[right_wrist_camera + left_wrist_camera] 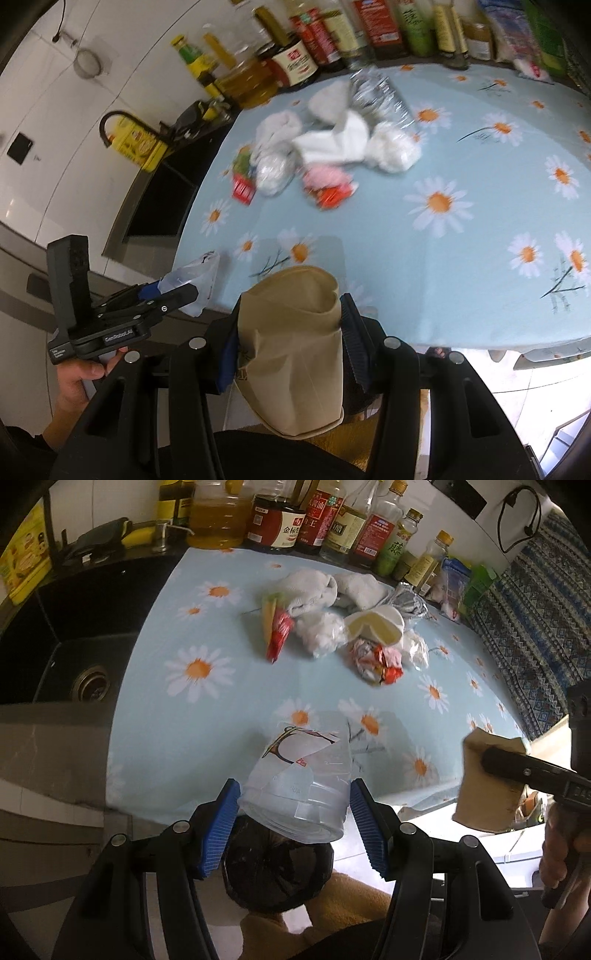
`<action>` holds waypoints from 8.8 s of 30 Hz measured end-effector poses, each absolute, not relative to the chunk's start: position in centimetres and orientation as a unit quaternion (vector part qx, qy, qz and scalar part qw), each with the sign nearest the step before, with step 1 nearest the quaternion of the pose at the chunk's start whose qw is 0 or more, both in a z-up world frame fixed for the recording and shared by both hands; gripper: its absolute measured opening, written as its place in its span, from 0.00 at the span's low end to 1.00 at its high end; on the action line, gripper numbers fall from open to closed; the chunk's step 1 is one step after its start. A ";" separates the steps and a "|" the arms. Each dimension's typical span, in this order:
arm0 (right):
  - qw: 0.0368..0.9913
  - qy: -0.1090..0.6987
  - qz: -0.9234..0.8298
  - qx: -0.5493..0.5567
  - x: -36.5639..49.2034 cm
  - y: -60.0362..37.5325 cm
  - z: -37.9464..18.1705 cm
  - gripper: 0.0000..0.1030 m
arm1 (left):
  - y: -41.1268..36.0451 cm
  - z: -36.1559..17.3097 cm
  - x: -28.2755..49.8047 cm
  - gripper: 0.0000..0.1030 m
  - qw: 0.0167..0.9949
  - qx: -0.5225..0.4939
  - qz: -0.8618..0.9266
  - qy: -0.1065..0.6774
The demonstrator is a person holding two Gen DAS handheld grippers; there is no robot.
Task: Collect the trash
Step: 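Lower both tools over the black bin and release the cup and paper bag, then reach the left tool to the red snack wrapper and grasp it, then grasp the clear plastic bag with the right tool while the left tool holds the wrapper, then lower both tools over the black bin and release the wrapper and plastic bag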
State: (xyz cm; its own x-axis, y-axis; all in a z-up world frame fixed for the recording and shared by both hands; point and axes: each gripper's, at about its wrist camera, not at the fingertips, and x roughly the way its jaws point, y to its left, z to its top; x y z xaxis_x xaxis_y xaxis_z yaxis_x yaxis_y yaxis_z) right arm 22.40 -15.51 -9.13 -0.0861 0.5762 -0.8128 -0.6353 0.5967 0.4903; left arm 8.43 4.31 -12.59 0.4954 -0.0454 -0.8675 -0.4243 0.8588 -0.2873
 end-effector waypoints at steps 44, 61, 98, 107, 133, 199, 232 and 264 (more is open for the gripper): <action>0.656 0.652 0.371 -0.084 15.0 -14.4 -20.0 0.67 | 0.9 -25.6 3.9 0.69 0.729 -0.226 0.048 0.645; 0.690 0.620 0.366 -0.080 13.8 -15.6 -16.8 0.67 | 1.9 -22.1 2.8 0.69 0.762 -0.223 0.047 0.606; 0.740 0.550 0.385 -0.051 22.7 -17.5 -9.3 0.67 | 6.2 -10.4 11.7 0.69 0.841 -0.194 0.129 0.488; 0.742 0.551 0.380 -0.042 25.5 -18.8 -9.9 0.67 | 7.3 -10.7 16.6 0.69 0.843 -0.170 0.147 0.488; 0.726 0.567 0.386 -0.048 32.4 -16.9 -11.5 0.67 | 11.8 -14.8 24.3 0.46 0.815 -0.168 0.187 0.521; 0.724 0.528 0.421 -0.141 28.9 -12.9 -9.6 0.51 | 5.3 -9.4 10.7 0.20 0.850 -0.225 0.146 0.454; 0.677 0.589 0.423 -0.128 13.5 -14.9 -14.8 0.51 | -0.5 -17.5 2.2 0.20 0.818 -0.229 0.048 0.525; 0.686 0.608 0.393 -0.079 13.6 -16.4 -15.9 0.62 | -0.3 -20.5 1.8 0.56 0.789 -0.226 0.065 0.568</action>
State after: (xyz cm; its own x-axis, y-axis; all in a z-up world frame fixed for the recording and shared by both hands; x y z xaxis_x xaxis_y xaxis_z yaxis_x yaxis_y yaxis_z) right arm 13.55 -16.41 -15.95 -0.0476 0.4427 -0.8954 -0.6342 0.6792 0.3695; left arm 1.80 -0.34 -20.46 0.3459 -0.1552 -0.9254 -0.3588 0.8894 -0.2833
